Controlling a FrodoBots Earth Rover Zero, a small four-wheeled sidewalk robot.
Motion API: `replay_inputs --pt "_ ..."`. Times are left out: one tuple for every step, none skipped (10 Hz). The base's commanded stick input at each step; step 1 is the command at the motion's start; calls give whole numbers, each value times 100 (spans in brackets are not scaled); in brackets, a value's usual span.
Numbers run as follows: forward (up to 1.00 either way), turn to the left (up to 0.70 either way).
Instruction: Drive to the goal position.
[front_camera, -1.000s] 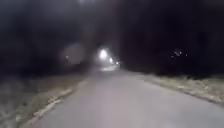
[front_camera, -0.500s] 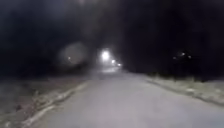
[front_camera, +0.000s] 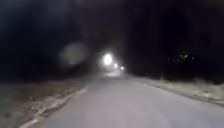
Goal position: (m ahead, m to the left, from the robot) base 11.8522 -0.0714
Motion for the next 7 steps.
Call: replay_inputs --pt "100 8" --pt "100 10" --pt "100 11" --pt "100 12" --pt "100 11" --pt "100 10" --pt "100 8"
